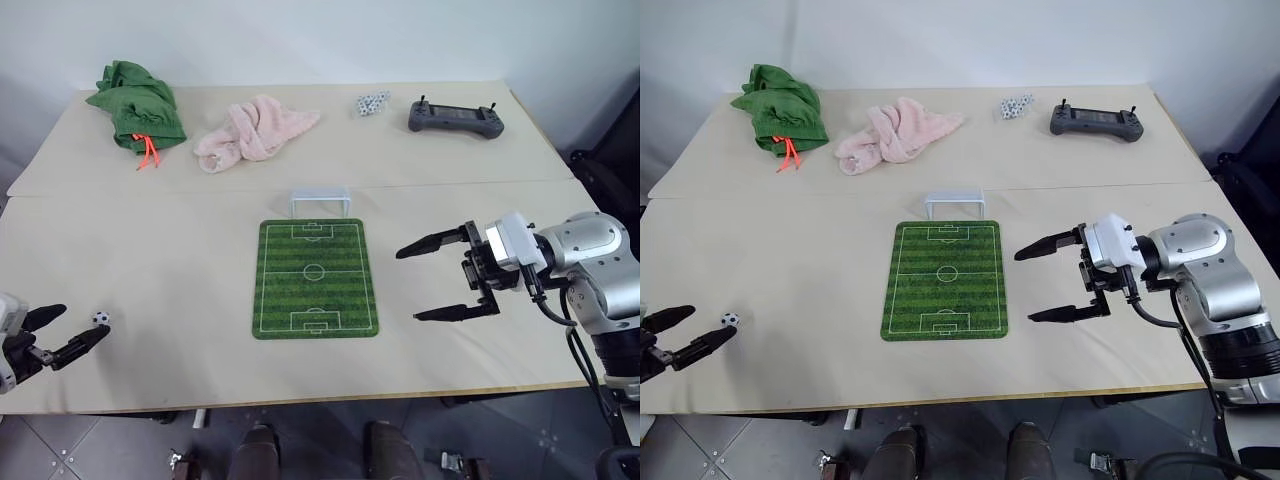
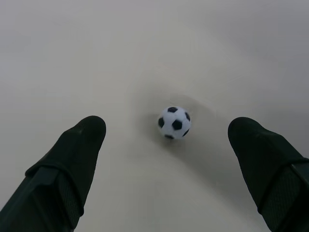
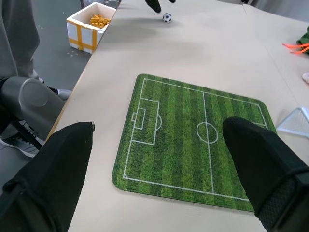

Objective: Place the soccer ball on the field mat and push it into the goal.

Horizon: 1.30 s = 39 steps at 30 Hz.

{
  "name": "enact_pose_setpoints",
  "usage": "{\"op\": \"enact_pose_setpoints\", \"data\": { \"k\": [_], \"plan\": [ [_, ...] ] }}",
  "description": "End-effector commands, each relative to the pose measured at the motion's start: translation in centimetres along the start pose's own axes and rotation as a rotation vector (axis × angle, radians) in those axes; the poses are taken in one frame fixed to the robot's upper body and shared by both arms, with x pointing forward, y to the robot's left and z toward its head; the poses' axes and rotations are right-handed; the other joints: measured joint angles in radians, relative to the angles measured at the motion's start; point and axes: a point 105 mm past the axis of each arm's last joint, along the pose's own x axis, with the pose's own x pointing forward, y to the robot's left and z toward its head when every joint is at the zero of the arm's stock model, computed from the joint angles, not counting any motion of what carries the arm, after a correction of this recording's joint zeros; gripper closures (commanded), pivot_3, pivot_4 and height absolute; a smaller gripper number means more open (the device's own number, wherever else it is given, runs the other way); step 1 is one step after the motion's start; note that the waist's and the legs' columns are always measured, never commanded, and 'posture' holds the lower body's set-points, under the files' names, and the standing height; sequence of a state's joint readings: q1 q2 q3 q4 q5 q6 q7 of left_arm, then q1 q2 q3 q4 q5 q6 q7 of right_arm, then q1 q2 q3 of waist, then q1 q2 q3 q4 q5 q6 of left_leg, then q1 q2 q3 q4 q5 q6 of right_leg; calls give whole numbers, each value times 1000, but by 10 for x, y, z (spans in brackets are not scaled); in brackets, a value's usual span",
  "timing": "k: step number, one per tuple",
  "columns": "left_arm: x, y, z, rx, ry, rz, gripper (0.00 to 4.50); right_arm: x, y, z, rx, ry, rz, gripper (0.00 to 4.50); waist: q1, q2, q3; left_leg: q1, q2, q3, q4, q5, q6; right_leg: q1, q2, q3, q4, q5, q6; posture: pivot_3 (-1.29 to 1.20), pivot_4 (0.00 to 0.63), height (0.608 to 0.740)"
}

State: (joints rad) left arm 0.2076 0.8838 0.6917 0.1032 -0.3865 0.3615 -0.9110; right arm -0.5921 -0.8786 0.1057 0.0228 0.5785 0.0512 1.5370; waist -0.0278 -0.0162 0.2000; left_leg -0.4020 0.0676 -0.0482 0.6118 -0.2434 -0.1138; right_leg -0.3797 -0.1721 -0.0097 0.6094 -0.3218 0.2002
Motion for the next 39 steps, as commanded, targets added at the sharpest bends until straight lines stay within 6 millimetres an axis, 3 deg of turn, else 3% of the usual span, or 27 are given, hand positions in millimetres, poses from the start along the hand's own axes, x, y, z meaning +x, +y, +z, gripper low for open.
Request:
{"op": "enact_pose_setpoints", "data": {
  "k": [1,19,33,39],
  "plan": [
    [4,7,1,11,-7,20,18,-1,3,12,-35,-25,13,0,0,0,0,0,0,0,0,0,0,0,0,0,0,0,0,0,150,740],
    [19,10,-14,-17,21,24,18,2,2,15,-21,-43,-19,0,1,0,0,0,0,0,0,0,0,0,0,0,1,0,0,0,150,740],
    [34,5,-12,-26,16,-8,18,3,1,15,-22,-50,-50,0,3,0,0,0,0,0,0,0,0,0,0,0,2,0,0,0,150,740],
    [33,3,-11,-26,14,-17,1786,3,0,15,-24,-50,-57,0,3,0,0,1,0,0,0,0,0,0,0,0,2,0,0,0,150,740]
  ]
}}
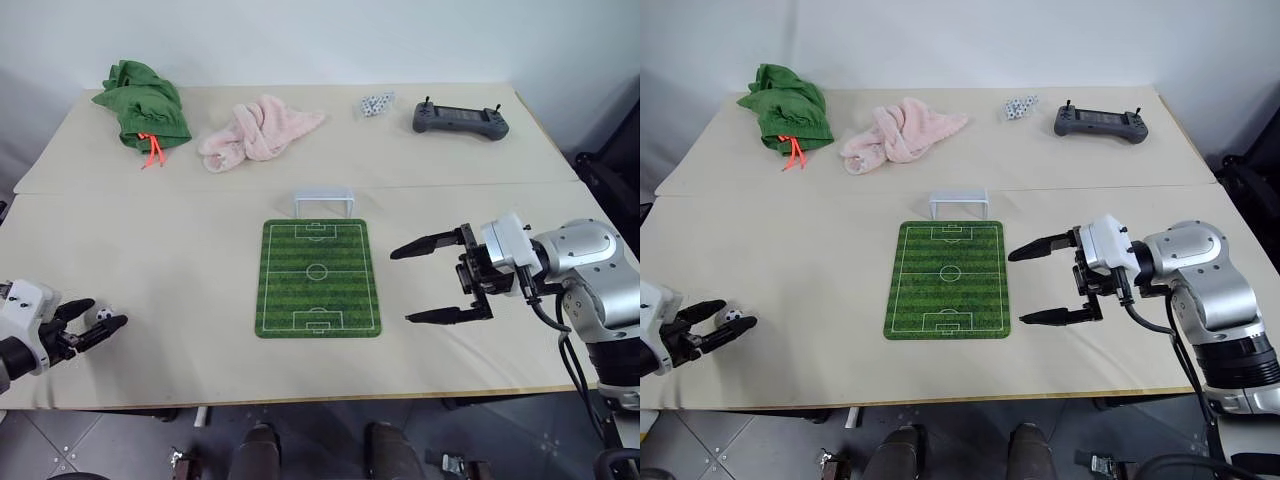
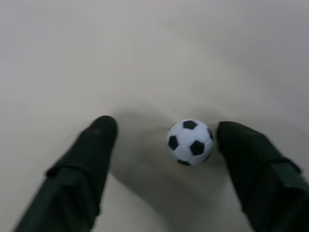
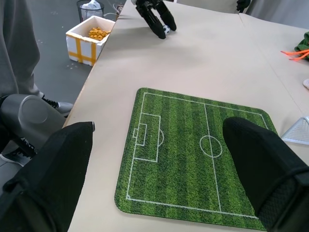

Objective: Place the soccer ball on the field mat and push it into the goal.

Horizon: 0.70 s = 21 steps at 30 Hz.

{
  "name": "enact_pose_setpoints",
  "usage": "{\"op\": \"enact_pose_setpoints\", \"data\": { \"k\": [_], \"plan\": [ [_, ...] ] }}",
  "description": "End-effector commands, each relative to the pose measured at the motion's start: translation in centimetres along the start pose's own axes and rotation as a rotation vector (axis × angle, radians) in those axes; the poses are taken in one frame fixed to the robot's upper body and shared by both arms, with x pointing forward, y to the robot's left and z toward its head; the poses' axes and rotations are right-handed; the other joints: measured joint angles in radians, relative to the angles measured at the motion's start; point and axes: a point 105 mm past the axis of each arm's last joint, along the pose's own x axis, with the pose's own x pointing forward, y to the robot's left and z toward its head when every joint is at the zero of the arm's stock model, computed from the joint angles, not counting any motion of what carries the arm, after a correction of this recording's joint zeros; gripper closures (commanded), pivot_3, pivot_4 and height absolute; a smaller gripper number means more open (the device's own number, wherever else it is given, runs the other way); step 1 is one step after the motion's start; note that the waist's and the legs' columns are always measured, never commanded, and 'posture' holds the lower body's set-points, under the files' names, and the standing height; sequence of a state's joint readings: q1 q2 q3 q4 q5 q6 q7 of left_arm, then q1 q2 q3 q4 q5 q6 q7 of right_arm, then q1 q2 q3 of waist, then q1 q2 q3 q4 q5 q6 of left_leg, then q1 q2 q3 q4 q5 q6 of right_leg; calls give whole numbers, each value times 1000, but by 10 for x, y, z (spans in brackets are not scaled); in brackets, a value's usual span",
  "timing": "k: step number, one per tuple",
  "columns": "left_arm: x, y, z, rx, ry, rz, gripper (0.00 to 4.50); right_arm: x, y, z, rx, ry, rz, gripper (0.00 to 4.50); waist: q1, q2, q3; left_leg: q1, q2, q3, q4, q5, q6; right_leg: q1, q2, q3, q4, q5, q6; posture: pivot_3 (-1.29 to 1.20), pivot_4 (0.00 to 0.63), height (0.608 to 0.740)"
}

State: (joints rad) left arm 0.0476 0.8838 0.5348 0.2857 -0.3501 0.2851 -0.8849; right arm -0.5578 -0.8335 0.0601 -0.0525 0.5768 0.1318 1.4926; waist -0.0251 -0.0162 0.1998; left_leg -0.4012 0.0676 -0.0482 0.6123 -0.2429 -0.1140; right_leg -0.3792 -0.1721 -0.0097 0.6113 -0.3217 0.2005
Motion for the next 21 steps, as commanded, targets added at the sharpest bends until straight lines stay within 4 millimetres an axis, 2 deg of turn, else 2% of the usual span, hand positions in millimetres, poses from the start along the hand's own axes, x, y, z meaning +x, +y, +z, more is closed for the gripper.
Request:
{"op": "enact_pose_setpoints", "data": {
  "k": [1,6,17,21],
  "plan": [
    [-2,1,-2,-2,10,11,2133,-4,-1,9,-50,-8,-21,0,0,0,0,0,0,0,0,0,0,0,0,0,0,0,0,0,150,740],
    [-3,1,-2,-4,9,12,3597,-4,-2,10,-50,-11,-22,0,-1,0,0,0,0,0,0,0,0,0,0,0,0,0,0,0,150,740],
    [-1,-3,-2,-4,14,5,3636,-4,-2,10,-49,-7,-20,0,-1,0,0,0,0,0,0,0,0,0,0,0,0,0,0,0,150,740],
    [1,-9,6,10,-2,-26,3636,-4,-2,9,-49,-5,-20,0,-1,0,0,0,0,0,0,0,0,0,0,0,0,0,0,0,150,740]
  ]
}}
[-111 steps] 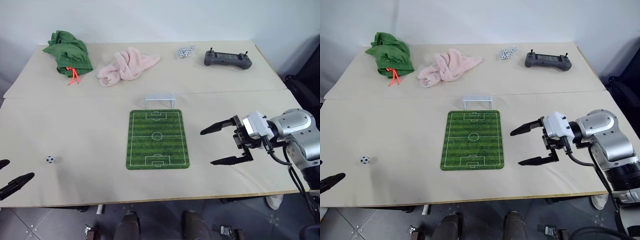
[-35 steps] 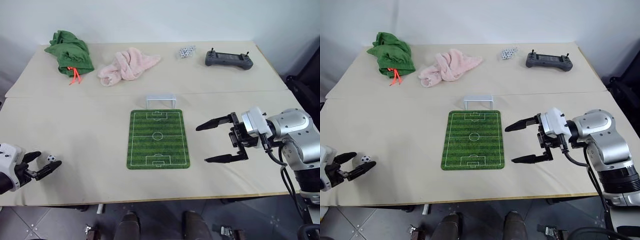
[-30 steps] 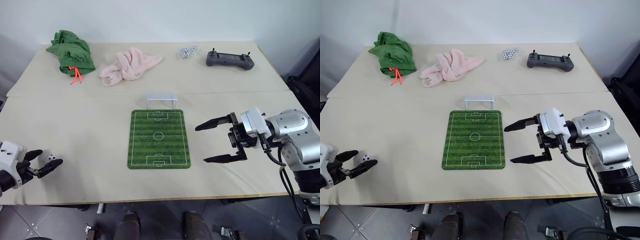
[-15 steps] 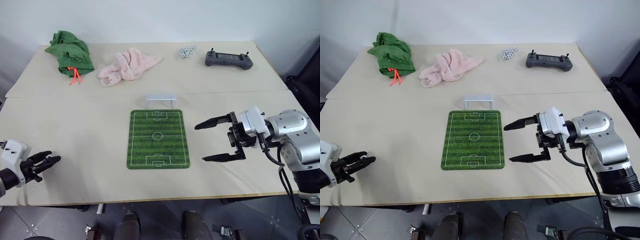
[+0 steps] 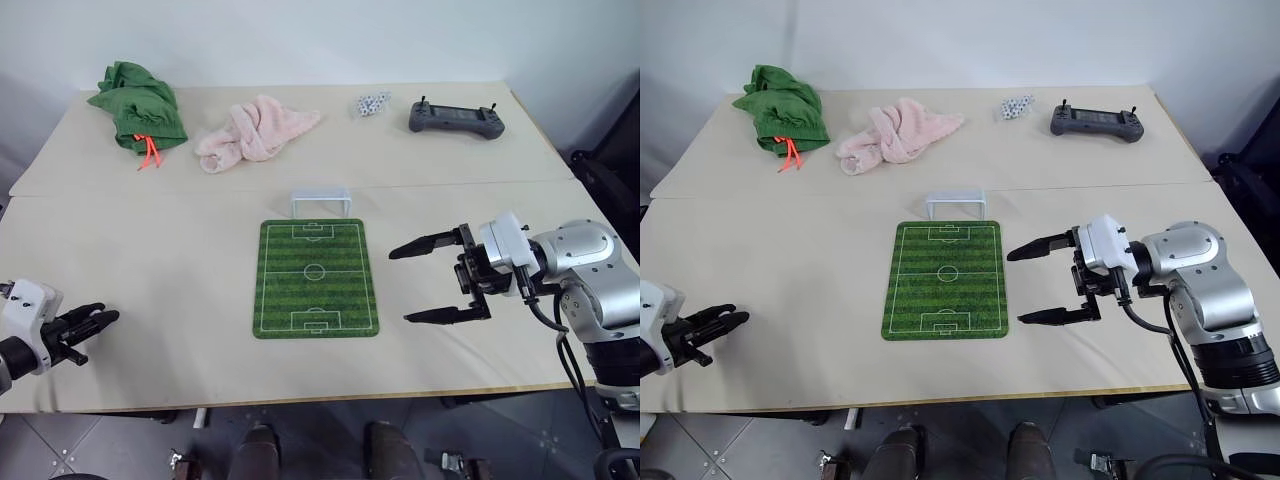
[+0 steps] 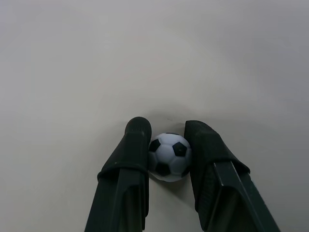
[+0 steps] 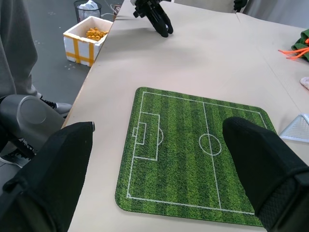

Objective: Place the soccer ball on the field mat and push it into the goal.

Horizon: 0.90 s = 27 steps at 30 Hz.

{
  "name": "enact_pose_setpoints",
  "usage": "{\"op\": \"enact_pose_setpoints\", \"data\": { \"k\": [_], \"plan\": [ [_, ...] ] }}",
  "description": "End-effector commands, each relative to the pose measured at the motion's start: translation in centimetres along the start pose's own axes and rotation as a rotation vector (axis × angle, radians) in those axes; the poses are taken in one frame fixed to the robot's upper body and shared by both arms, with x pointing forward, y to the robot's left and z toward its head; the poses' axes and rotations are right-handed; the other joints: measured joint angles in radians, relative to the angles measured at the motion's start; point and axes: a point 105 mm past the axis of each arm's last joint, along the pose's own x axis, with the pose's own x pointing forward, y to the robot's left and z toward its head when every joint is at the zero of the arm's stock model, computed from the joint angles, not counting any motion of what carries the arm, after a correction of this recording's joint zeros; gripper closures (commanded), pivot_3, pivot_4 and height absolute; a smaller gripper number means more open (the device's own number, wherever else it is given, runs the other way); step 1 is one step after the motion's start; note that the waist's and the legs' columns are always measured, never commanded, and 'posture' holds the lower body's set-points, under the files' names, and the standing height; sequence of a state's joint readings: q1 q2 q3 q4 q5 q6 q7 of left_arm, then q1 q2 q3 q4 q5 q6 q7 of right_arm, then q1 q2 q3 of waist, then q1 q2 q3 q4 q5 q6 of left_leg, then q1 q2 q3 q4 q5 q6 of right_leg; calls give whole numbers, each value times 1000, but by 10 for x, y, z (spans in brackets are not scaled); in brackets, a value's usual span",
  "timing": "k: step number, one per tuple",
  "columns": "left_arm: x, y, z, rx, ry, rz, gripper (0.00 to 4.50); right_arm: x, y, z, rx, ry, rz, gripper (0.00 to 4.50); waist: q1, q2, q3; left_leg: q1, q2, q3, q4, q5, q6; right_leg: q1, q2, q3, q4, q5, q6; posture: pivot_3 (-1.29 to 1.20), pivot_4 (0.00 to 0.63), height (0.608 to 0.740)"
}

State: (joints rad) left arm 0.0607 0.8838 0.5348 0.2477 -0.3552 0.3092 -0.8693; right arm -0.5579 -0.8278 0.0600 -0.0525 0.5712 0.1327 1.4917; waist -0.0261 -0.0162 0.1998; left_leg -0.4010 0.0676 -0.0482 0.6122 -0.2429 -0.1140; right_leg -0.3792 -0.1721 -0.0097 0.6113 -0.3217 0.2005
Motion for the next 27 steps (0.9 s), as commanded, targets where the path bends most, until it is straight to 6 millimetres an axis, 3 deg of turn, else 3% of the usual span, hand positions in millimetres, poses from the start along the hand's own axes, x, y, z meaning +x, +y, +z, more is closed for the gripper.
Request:
{"op": "enact_pose_setpoints", "data": {
  "k": [1,7,11,16,19,27],
  "plan": [
    [1,-10,7,13,-13,-44,3636,-5,-1,10,-50,-5,-19,0,0,0,0,0,0,0,0,0,0,0,0,0,0,0,0,0,150,740],
    [14,-46,39,97,-65,-213,3636,-4,0,8,-51,-2,-18,0,2,0,0,0,0,0,0,0,0,0,0,0,0,0,0,0,150,740],
    [26,-74,77,204,-122,-348,3636,-4,1,8,-55,-1,-20,0,4,0,0,-1,0,0,0,0,0,0,0,0,-1,0,0,0,150,740],
    [31,-88,101,296,-137,-452,3636,-3,2,8,-56,1,-22,0,-3,0,0,-1,0,0,0,0,0,0,0,0,-1,0,0,0,150,740],
    [44,-105,131,398,-168,-557,3636,-2,3,8,-55,0,-26,0,2,0,0,-1,0,0,0,0,0,0,0,0,-1,0,0,0,150,740],
    [69,-155,154,512,-195,-776,3636,0,2,9,-55,-1,-39,0,5,0,0,-1,0,0,1,1,0,1,0,0,-2,1,1,0,150,740]
  ]
}}
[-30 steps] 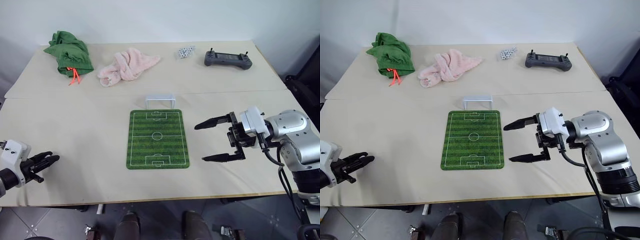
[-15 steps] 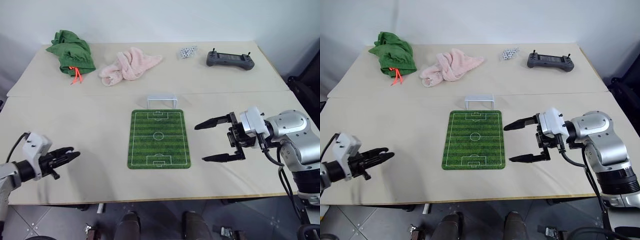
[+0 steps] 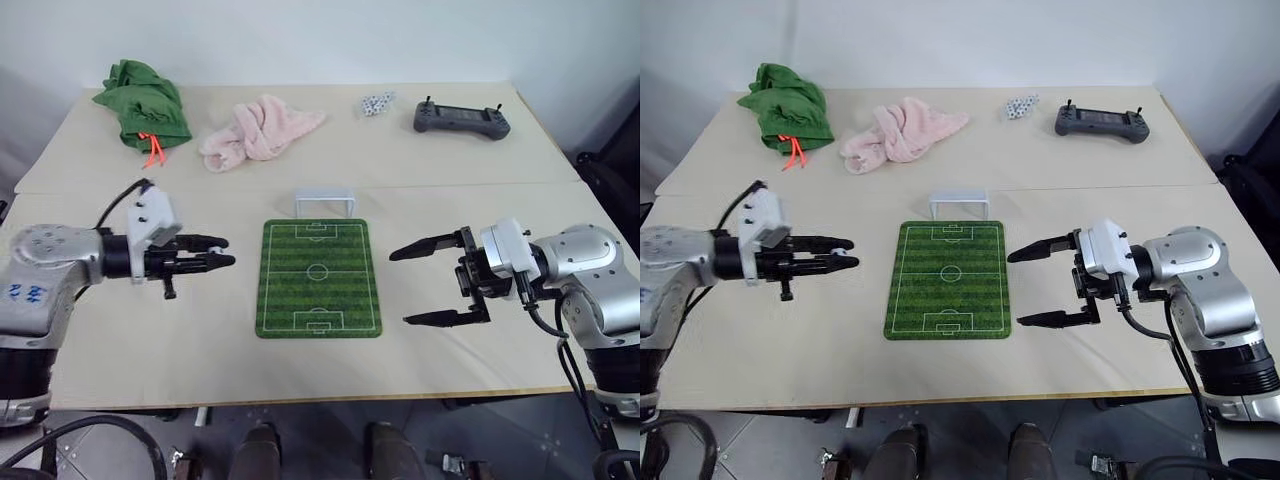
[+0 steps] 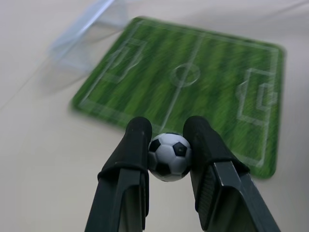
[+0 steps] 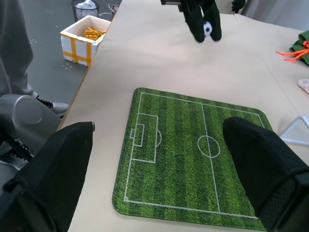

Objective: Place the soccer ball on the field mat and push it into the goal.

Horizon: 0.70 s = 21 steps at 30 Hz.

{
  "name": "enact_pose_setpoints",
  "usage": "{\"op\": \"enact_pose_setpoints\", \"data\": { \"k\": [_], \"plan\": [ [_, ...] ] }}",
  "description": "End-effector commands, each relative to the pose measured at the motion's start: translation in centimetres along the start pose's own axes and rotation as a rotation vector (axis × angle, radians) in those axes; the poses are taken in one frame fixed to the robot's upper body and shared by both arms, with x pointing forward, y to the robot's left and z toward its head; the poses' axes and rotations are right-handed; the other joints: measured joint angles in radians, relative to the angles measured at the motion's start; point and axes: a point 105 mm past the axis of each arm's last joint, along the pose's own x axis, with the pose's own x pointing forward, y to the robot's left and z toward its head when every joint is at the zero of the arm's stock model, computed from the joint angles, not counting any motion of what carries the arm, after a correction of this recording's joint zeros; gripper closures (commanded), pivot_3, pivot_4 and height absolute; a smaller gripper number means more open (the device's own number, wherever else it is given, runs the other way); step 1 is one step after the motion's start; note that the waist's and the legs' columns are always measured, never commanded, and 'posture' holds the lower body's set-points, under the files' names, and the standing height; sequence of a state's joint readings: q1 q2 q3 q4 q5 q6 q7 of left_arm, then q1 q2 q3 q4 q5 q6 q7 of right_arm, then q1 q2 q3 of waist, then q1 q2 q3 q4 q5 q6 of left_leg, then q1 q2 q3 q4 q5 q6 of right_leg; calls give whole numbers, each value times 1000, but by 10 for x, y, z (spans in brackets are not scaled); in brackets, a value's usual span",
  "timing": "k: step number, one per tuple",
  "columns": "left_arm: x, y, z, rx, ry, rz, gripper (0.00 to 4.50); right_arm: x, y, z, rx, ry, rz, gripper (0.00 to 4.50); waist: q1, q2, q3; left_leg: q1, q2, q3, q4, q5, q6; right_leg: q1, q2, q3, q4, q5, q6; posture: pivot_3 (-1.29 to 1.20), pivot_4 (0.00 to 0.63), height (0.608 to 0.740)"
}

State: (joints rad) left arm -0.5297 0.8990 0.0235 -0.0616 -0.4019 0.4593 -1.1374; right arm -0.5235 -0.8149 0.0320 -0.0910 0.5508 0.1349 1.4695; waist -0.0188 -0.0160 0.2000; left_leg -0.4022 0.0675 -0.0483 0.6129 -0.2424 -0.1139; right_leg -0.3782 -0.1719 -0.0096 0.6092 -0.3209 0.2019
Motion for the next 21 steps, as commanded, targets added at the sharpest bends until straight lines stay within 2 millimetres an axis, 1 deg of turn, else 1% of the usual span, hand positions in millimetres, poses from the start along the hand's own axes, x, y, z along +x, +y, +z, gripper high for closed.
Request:
{"op": "enact_pose_setpoints", "data": {
  "k": [1,3,5,9,12,16,21],
  "plan": [
    [13,-4,6,35,-1,-64,3636,-1,-1,9,-43,-5,-14,0,-5,0,0,0,0,0,0,0,0,0,0,0,0,0,0,0,150,740],
    [26,-14,7,49,-4,-130,3636,0,-1,8,-49,0,-26,0,-8,0,0,0,0,0,0,0,0,0,0,0,0,0,0,0,150,740],
    [35,-21,8,43,-7,-174,3636,1,-2,8,-52,2,-34,0,-7,0,0,0,0,0,0,0,0,0,0,0,0,0,0,0,150,740],
    [45,-31,6,55,-2,-224,3636,2,-2,8,-53,5,-39,0,-6,0,0,0,0,0,0,0,0,0,0,0,0,0,0,0,150,740],
    [57,-40,0,53,18,-261,3636,4,-3,6,-51,18,-51,0,-4,0,0,0,0,0,1,0,0,0,0,0,0,0,0,0,150,740],
    [71,-44,-5,48,24,-278,3636,6,1,2,-42,29,-48,0,3,0,0,0,0,0,1,0,0,0,0,0,0,0,0,0,150,740],
    [86,-47,-5,51,14,-291,3636,9,5,2,-35,23,-49,0,13,0,0,0,0,0,1,0,0,0,0,0,0,0,0,0,150,740]
  ]
}}
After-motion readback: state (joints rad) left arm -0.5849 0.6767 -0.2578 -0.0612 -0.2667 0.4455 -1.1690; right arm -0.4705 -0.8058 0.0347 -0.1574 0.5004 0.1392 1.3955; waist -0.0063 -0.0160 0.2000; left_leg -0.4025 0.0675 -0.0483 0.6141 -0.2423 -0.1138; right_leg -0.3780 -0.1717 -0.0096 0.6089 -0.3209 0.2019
